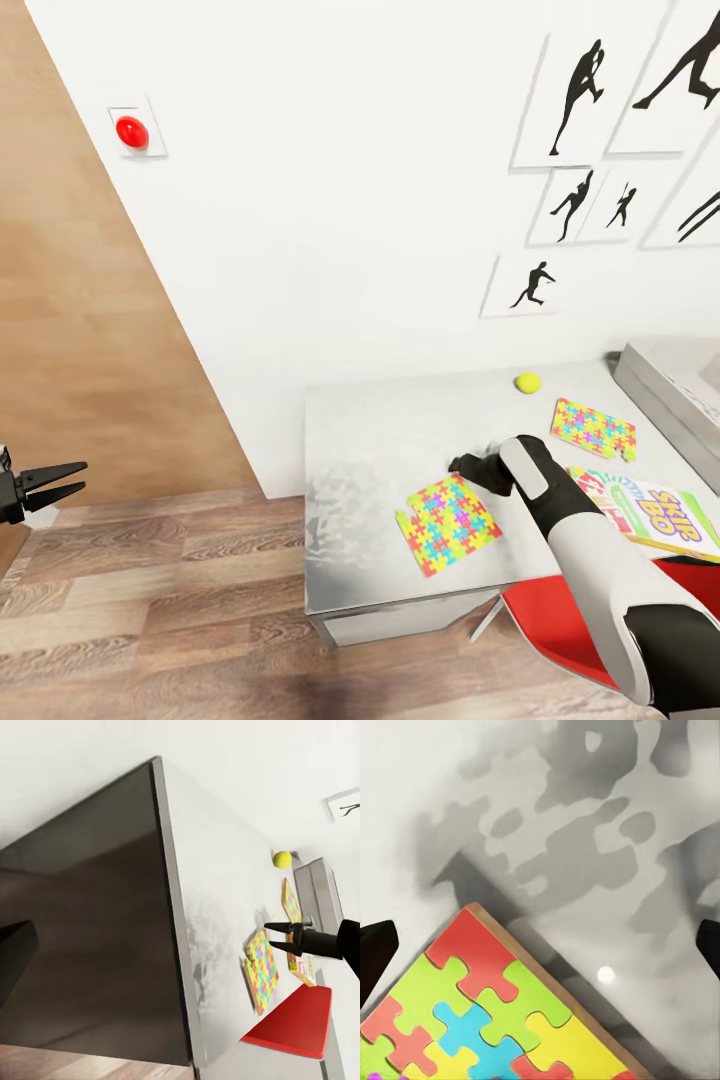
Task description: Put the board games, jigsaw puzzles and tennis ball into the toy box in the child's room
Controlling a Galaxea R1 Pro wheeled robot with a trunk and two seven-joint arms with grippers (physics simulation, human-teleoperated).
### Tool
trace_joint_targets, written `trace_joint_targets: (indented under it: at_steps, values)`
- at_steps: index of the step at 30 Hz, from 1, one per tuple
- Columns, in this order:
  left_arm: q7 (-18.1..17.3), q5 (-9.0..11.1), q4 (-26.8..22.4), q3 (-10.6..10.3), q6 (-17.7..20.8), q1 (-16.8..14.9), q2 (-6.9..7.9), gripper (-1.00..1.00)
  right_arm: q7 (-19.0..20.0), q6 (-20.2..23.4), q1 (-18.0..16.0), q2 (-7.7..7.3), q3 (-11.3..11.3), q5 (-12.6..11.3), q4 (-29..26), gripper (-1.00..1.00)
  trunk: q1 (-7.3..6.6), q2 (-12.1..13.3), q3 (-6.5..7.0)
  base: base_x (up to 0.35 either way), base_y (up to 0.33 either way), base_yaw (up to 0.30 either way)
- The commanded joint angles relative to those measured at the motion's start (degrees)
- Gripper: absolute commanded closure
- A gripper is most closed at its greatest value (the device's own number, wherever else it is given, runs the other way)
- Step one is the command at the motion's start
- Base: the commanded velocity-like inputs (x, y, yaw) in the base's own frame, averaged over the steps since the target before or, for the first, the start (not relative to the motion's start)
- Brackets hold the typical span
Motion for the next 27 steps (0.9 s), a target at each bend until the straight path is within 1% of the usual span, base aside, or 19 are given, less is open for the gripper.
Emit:
trace_joint_targets:
  at_steps: [1, 11, 17, 27]
  values:
    - [-0.41, -0.44, -0.03, 0.09, 0.6, -0.05, -0.01, -1.0, -0.51, 0.28, 0.04, -0.07, 0.33, -1.29, 1.13, -1.0, 0.04, -0.09, -0.11, 0.0, 0.0, -0.005]
    - [-0.41, -0.44, -0.03, 0.09, 0.6, -0.07, -0.01, -1.0, -0.47, 0.71, 0.74, -0.07, 0.36, -0.93, 1.12, -1.0, 0.04, -0.09, -0.1, -0.001, 0.0, -0.001]
    - [-0.41, -0.44, -0.03, 0.09, 0.6, -0.05, -0.01, -1.0, -0.47, 0.72, 0.87, -0.07, 0.41, -0.83, 1.12, -1.0, 0.04, -0.09, -0.1, -0.094, 0.0, 0.0]
    - [-0.41, -0.44, -0.03, 0.07, 0.6, -0.05, -0.01, -1.0, -0.47, 0.72, 0.9, 0.01, 0.62, -0.82, 1.12, -1.0, 0.04, -0.09, -0.01, -0.036, 0.0, 0.0]
